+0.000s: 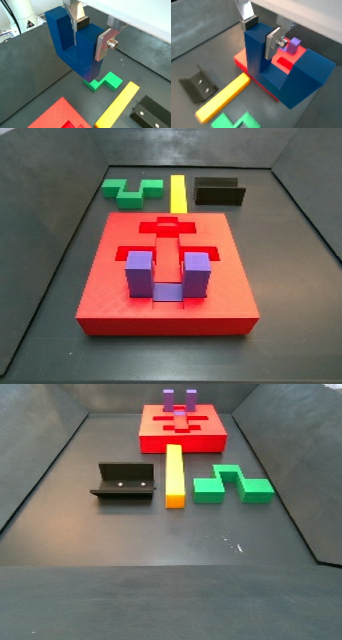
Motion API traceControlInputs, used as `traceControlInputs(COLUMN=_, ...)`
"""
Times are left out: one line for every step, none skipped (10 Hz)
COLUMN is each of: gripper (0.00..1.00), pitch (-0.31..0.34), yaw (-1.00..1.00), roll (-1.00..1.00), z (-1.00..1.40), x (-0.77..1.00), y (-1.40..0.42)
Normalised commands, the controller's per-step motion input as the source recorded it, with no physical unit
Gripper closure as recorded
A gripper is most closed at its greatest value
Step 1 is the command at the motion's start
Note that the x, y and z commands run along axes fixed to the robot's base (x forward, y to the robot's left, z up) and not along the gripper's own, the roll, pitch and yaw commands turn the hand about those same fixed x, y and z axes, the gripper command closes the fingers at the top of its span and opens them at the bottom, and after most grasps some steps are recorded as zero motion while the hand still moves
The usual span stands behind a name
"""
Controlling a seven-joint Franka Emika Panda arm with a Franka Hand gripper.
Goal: Pick up the blue object. Move up. Move to above the board. Insert the blue object.
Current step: Move to above the board, then insert the blue object.
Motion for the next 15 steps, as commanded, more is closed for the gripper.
traceControlInputs(gripper=1.00, pitch=0.211, yaw=-0.11, roll=0.04, z=0.39, x=0.63, y=-1.40)
traceControlInputs(gripper=1.00, pitch=0.265, yaw=-0.05, roll=0.09, z=0.37, x=0.71, y=-1.40)
traceControlInputs(gripper=1.00, pitch=0.265, yaw=-0.04, roll=0.06, z=0.37, x=0.79, y=-1.40)
traceControlInputs(gripper=1.00, pitch=0.212, yaw=-0.01, roll=0.08, z=0.17, x=0.36, y=-0.57)
traceControlInputs(gripper=1.00, pitch=0.141, yaw=0.00, roll=0.08, z=0.10, x=0.19, y=-0.30)
traceControlInputs(gripper=1.00, pitch=0.000, yaw=0.00, roll=0.00, z=-0.14, x=0.00, y=0.00)
traceControlInputs(gripper=1.00, pitch=0.000, yaw=0.00, roll=0.02, z=-0.65, x=0.52, y=0.03)
traceControlInputs(gripper=1.00, pitch=-0.069, yaw=0.00, roll=0.00, z=-0.97, x=0.56, y=0.17)
traceControlInputs(gripper=1.00, pitch=-0.067, yaw=0.00, roll=0.00, z=-0.97, x=0.57, y=0.23)
traceControlInputs(gripper=1.00, pitch=-0.050, yaw=0.00, roll=0.01, z=-0.99, x=0.61, y=0.22)
traceControlInputs(gripper=1.00, pitch=-0.051, yaw=0.00, roll=0.04, z=-0.99, x=0.50, y=0.17)
traceControlInputs(gripper=1.00, pitch=-0.083, yaw=0.06, roll=0.00, z=-1.00, x=0.36, y=0.14)
traceControlInputs(gripper=1.00, pitch=-0.139, yaw=0.06, roll=0.00, z=-0.90, x=0.18, y=0.15)
traceControlInputs(gripper=1.00, pitch=-0.157, yaw=0.09, roll=0.07, z=-0.87, x=0.00, y=0.12)
traceControlInputs(gripper=1.00, pitch=-0.166, yaw=0.09, roll=0.07, z=-0.87, x=0.00, y=0.11)
